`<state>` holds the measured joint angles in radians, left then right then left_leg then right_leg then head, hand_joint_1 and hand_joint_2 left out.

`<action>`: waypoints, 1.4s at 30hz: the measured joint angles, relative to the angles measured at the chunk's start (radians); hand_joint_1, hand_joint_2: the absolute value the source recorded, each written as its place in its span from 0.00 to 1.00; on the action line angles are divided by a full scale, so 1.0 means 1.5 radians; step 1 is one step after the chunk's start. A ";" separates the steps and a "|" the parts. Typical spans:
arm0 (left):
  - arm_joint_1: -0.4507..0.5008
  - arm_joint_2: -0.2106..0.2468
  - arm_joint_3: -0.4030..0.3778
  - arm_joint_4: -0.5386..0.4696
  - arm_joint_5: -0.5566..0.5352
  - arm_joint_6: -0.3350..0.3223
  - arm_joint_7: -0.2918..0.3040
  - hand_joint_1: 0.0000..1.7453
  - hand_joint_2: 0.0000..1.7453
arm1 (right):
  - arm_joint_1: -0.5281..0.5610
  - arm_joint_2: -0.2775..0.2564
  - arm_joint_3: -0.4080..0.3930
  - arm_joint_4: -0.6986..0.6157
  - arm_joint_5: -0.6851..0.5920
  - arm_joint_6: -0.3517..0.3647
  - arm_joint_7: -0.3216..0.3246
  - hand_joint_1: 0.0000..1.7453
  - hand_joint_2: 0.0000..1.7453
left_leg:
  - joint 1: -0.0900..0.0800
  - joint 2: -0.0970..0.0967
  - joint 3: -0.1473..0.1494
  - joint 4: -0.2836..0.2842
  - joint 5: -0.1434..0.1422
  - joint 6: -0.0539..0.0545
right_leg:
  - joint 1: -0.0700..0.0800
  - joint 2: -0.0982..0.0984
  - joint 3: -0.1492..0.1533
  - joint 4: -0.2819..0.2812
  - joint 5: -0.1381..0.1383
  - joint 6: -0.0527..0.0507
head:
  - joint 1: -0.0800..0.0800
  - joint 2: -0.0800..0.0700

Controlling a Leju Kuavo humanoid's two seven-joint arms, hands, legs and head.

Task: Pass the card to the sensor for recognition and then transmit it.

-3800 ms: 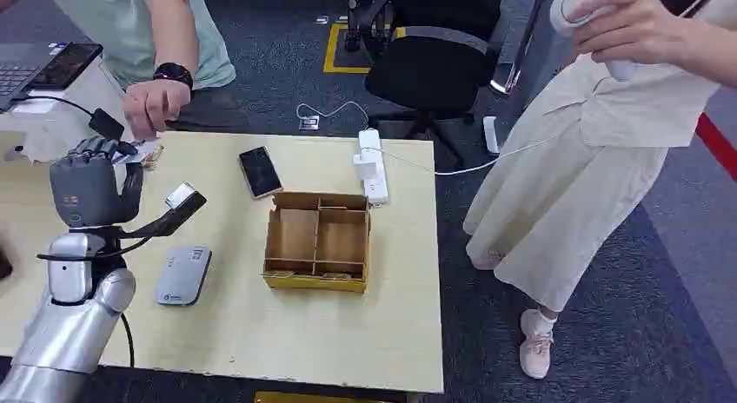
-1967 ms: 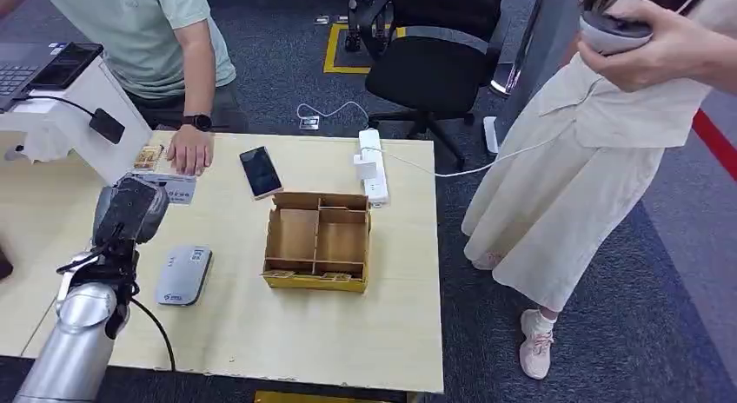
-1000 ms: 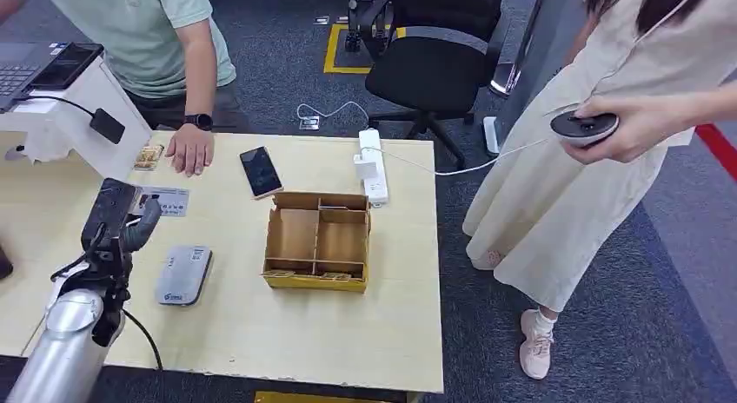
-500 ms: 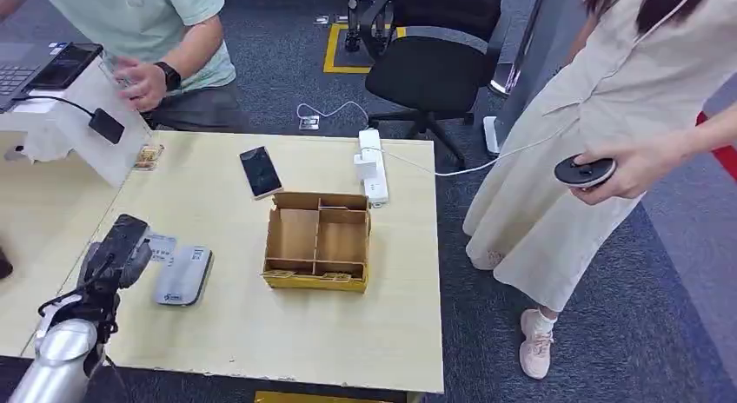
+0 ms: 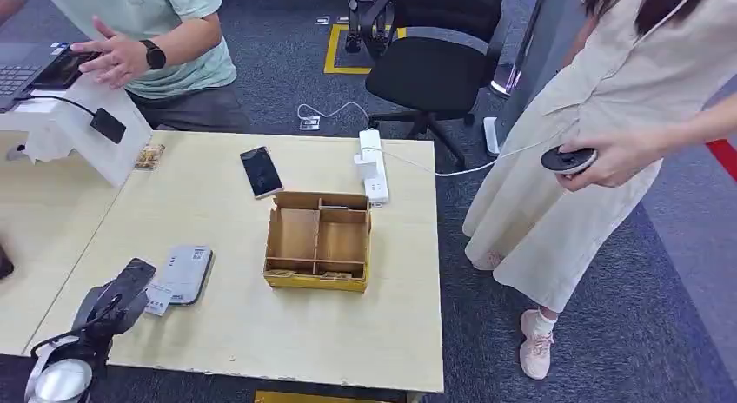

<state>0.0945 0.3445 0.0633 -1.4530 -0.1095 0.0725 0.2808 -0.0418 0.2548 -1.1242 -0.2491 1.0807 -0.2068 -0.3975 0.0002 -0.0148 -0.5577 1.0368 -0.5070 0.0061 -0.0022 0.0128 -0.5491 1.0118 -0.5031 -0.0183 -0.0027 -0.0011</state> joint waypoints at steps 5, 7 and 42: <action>0.003 -0.010 0.002 0.000 0.001 -0.021 0.000 1.00 1.00 | -0.001 0.000 0.000 0.000 0.000 0.000 0.000 0.00 1.00 | 0.000 0.000 0.000 0.000 0.000 0.000 | 0.000 0.000 0.000 0.000 0.000 0.000 | 0.001 0.000; 0.002 -0.015 0.002 0.000 0.001 -0.026 0.000 1.00 1.00 | -0.001 0.000 0.000 0.000 0.000 0.000 0.000 0.00 1.00 | 0.000 0.000 0.001 0.000 0.000 0.000 | 0.000 0.000 0.000 0.000 0.000 0.000 | 0.000 0.000; -0.090 0.022 0.028 -0.115 0.086 0.053 -0.075 1.00 1.00 | -0.004 0.000 0.000 0.000 -0.012 0.008 -0.010 0.00 1.00 | 0.000 0.000 0.000 0.000 0.000 0.000 | 0.000 0.000 0.000 0.000 0.000 0.000 | 0.001 0.000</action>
<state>-0.0406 0.3773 0.1049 -1.6259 0.0199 0.1526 0.1690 -0.0473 0.2552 -1.1242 -0.2491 1.0624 -0.1949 -0.4131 0.0006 -0.0149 -0.5570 1.0370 -0.5069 0.0060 -0.0019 0.0129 -0.5488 1.0119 -0.5030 -0.0183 -0.0019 -0.0011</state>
